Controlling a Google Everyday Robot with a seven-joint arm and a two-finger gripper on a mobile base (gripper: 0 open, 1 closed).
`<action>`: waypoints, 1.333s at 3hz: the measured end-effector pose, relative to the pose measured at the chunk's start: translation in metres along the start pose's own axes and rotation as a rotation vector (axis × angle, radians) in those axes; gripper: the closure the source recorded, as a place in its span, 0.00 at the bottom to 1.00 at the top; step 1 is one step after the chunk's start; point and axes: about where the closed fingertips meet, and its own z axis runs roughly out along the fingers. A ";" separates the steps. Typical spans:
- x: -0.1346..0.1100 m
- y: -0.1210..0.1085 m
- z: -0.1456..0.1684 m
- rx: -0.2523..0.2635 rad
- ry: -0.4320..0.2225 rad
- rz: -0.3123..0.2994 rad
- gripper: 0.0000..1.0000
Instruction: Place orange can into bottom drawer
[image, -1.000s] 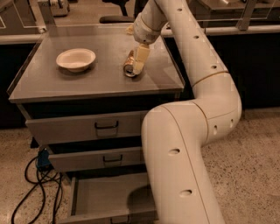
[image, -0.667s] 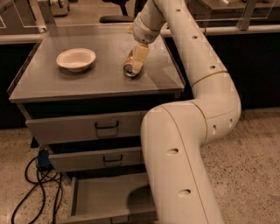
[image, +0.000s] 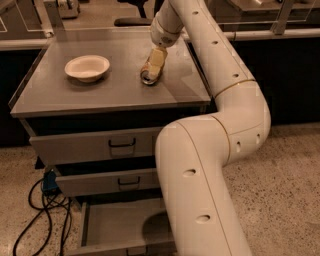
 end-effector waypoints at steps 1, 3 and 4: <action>0.007 0.013 0.019 -0.055 0.007 0.007 0.00; 0.018 0.029 0.041 -0.114 0.011 0.028 0.00; 0.018 0.029 0.041 -0.114 0.011 0.028 0.19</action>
Offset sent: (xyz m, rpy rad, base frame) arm 0.0061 -0.0131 -0.0681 -0.0354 0.1980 0.0152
